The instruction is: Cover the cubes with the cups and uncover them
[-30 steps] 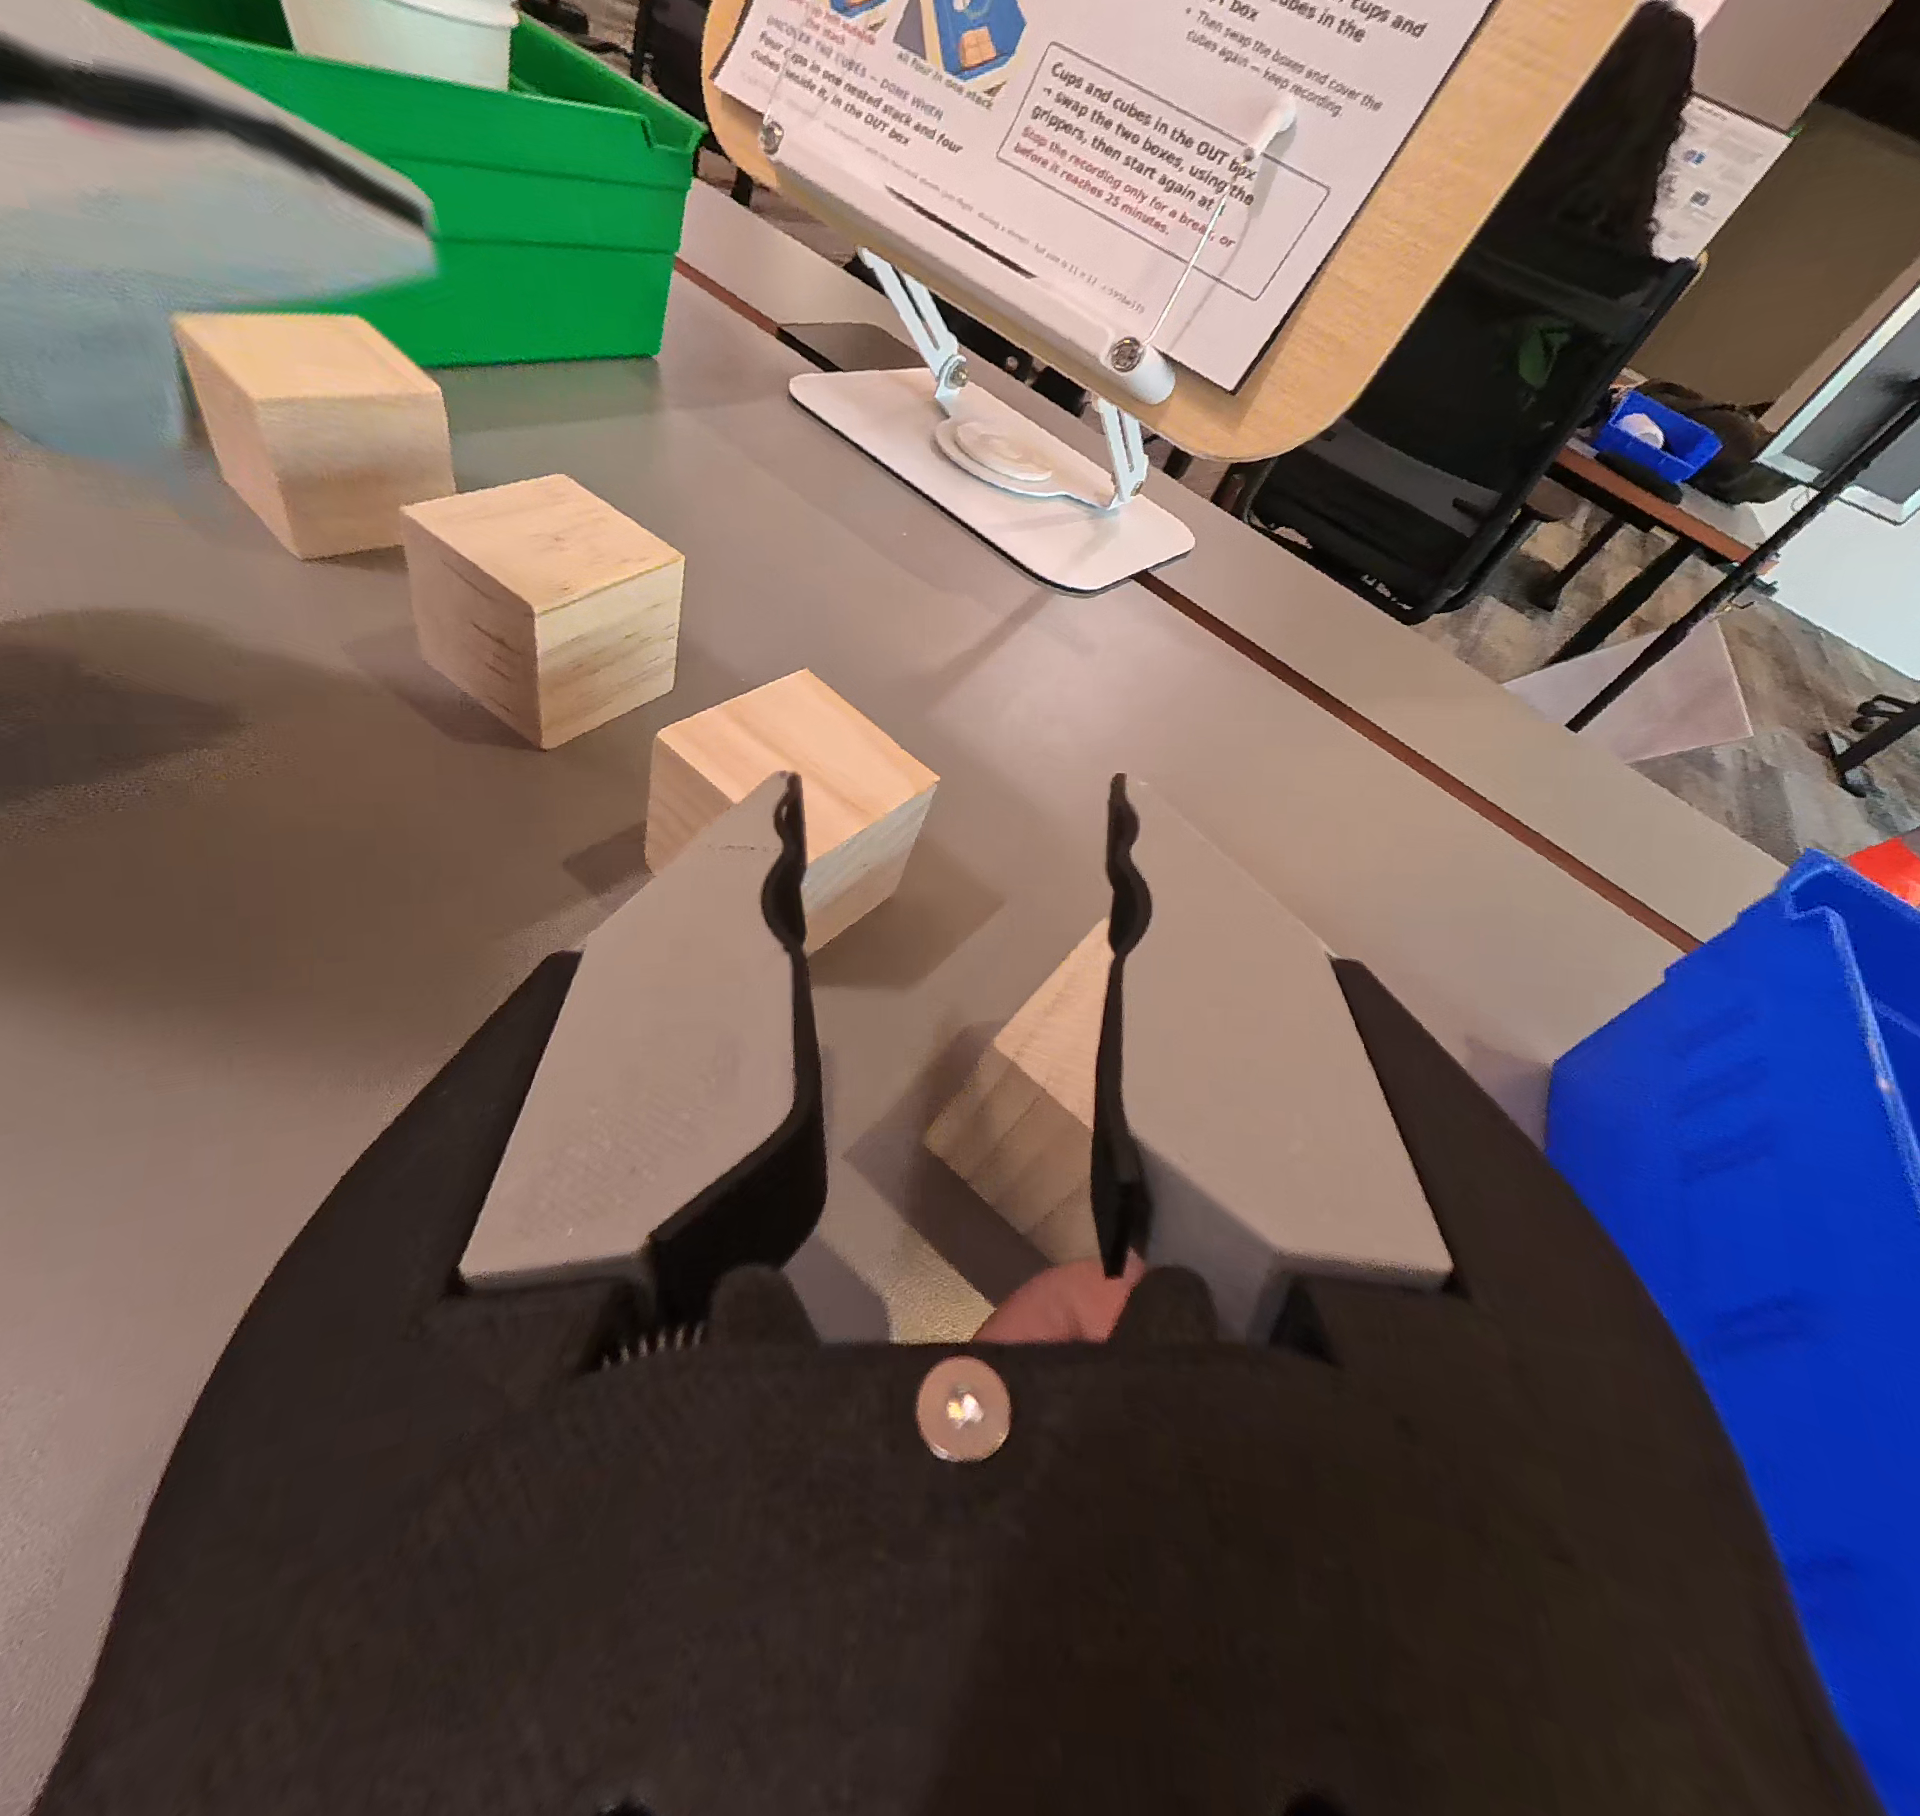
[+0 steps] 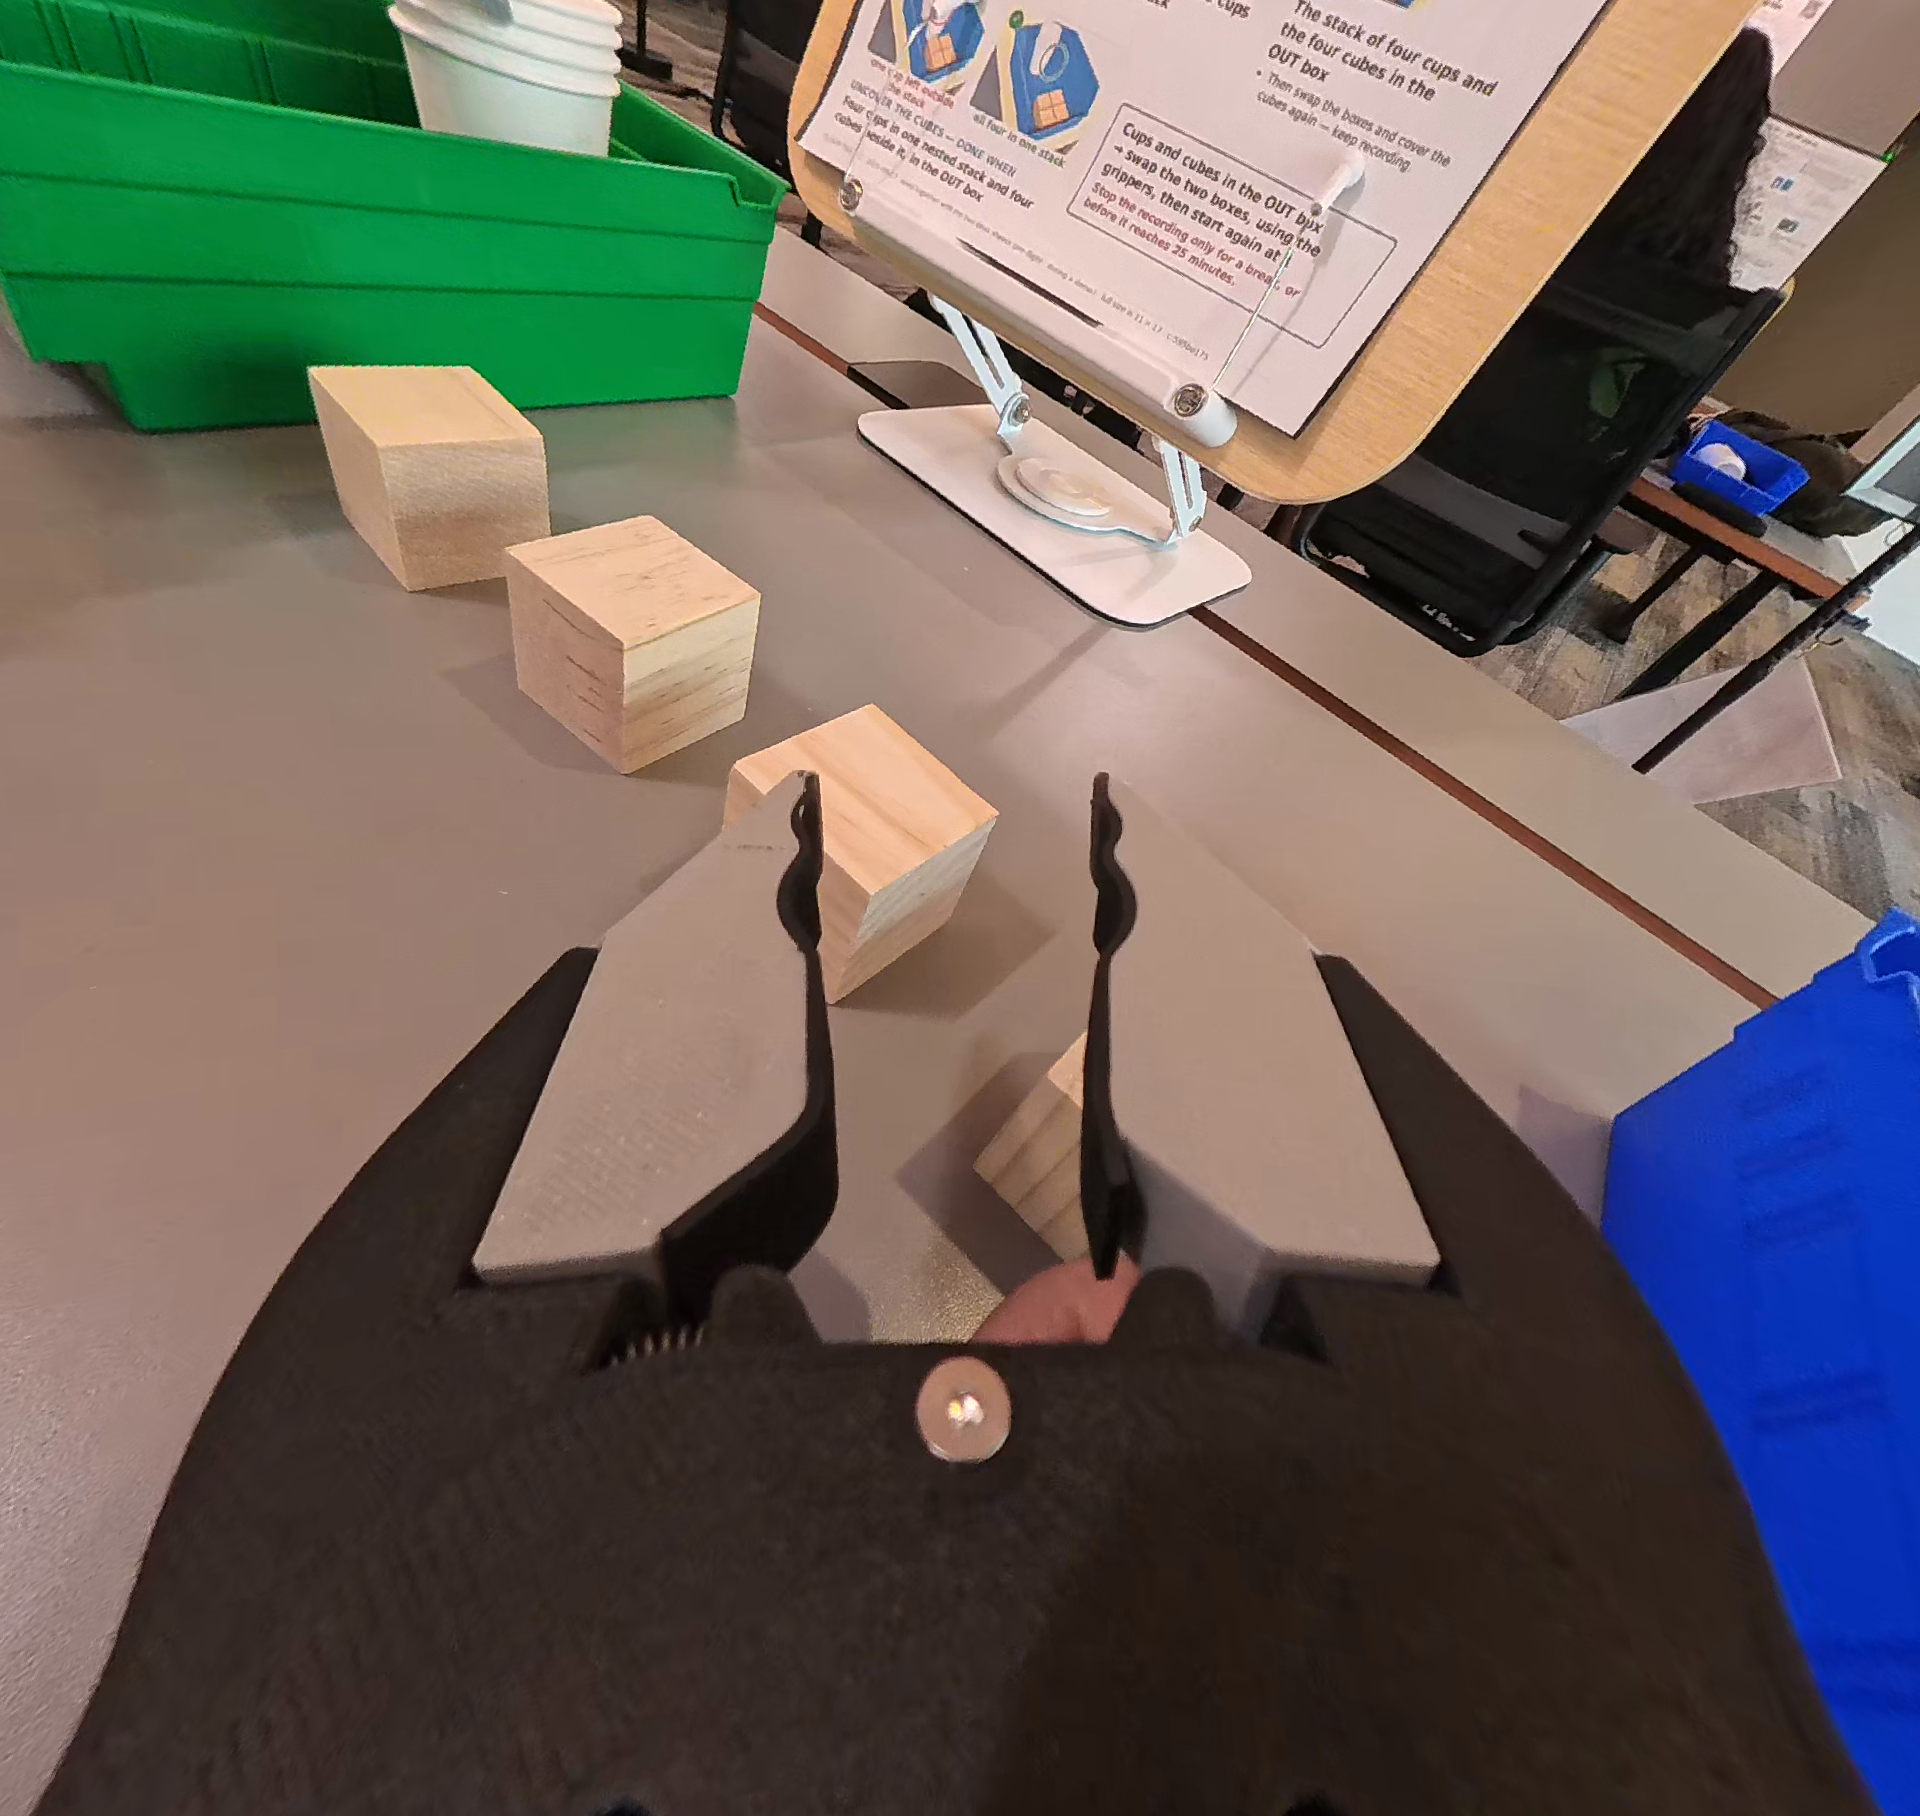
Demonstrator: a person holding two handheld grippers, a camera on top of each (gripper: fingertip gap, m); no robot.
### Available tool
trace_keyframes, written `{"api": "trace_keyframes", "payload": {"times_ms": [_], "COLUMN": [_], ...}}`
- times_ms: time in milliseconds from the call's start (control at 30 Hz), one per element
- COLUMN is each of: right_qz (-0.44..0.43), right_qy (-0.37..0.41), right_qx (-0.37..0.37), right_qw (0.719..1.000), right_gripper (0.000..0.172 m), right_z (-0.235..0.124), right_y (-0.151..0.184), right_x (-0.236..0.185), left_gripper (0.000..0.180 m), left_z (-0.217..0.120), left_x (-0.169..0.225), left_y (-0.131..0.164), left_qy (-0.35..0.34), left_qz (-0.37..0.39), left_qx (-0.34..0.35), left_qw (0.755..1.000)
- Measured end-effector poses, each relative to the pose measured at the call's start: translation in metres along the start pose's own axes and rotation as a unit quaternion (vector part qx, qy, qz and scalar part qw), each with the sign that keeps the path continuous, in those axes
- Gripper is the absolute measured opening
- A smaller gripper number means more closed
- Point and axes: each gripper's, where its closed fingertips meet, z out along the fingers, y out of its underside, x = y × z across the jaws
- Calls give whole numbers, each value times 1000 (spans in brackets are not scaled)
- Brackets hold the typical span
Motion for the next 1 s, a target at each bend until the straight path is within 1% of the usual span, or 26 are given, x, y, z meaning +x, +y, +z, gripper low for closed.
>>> {"api": "trace_keyframes", "payload": {"times_ms": [67,233,400,567,800,1000], "right_qz": [1,-9,-18,-18,-23,-23], "right_qy": [-2,-5,-4,-1,-1,3], "right_qx": [3,9,7,8,7,6], "right_qw": [1000,1000,1000,1000,1000,1000], "right_gripper": [49,48,48,47,48,48], "right_z": [-1,-2,-2,-3,-3,-3], "right_y": [-2,-6,-6,-6,-7,-7], "right_x": [-1,-5,-7,-6,-7,-6], "left_gripper": [8,5,4,4,5,6], "left_z": [2,2,-4,-11,-21,-28], "left_x": [-1,4,11,11,4,4], "left_y": [0,1,4,7,4,-6], "left_qy": [3,32,65,90,68,59], "left_qz": [-9,-29,-37,-65,-52,-40], "left_qx": [8,23,21,26,35,43], "left_qw": [1000,999,997,993,996,997]}}
